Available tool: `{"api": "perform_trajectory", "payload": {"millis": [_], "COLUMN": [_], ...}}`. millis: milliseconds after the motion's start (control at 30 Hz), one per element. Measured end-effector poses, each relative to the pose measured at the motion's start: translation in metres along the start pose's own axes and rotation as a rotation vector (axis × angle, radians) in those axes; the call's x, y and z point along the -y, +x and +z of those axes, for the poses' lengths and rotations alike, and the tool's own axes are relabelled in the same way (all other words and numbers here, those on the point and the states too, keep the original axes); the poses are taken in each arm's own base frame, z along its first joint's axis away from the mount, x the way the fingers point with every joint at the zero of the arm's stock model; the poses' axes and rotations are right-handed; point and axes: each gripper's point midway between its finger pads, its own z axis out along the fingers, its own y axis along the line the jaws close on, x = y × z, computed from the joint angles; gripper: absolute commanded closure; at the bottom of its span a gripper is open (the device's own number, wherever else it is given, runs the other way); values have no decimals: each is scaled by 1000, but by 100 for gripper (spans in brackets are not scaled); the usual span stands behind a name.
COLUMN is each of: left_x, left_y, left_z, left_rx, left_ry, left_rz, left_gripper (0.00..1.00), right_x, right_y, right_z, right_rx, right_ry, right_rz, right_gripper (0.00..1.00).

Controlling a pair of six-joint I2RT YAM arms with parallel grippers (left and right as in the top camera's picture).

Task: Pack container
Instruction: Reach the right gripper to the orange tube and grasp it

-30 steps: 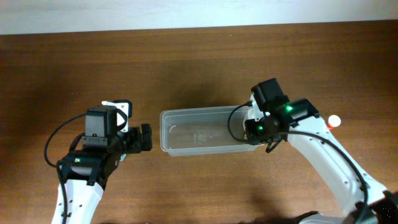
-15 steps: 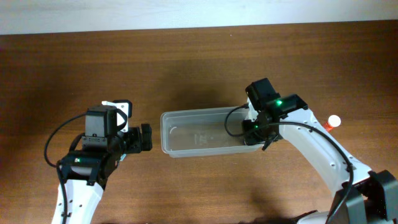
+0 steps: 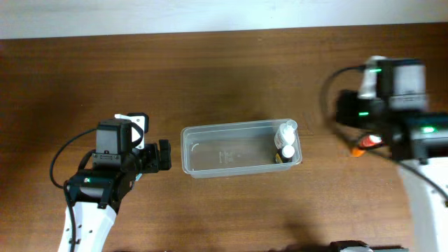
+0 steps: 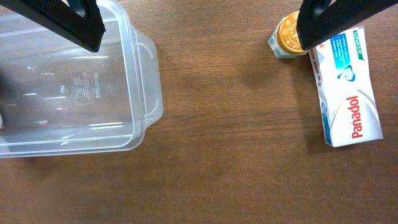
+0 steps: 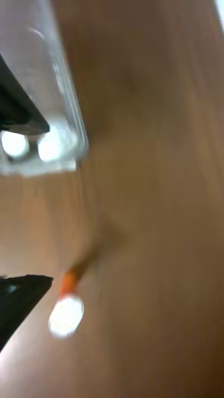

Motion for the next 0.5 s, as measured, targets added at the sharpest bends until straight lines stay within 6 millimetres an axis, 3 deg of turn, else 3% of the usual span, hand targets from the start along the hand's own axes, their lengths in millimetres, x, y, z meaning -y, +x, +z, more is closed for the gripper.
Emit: {"api": "perform_trajectory", "payload": {"millis": [33, 200, 333, 500], "left_x": [0, 0, 0, 0], "left_y": [0, 0, 1, 3], "left_z": [0, 0, 0, 0], "left_rx": [0, -2, -3, -10], "left_ry": [0, 0, 0, -1], "left_rz": [0, 0, 0, -1], "left_gripper": [1, 0, 0, 1], "right_x": [23, 91, 115, 120], "right_y": [-1, 14, 37, 70], "right_z": [5, 45, 88, 142], "right_rx": [-18, -178, -353, -558], "right_ry": [48, 151, 163, 140], "right_rz": [56, 215, 276, 295], "right_gripper": [36, 35, 34, 36]}}
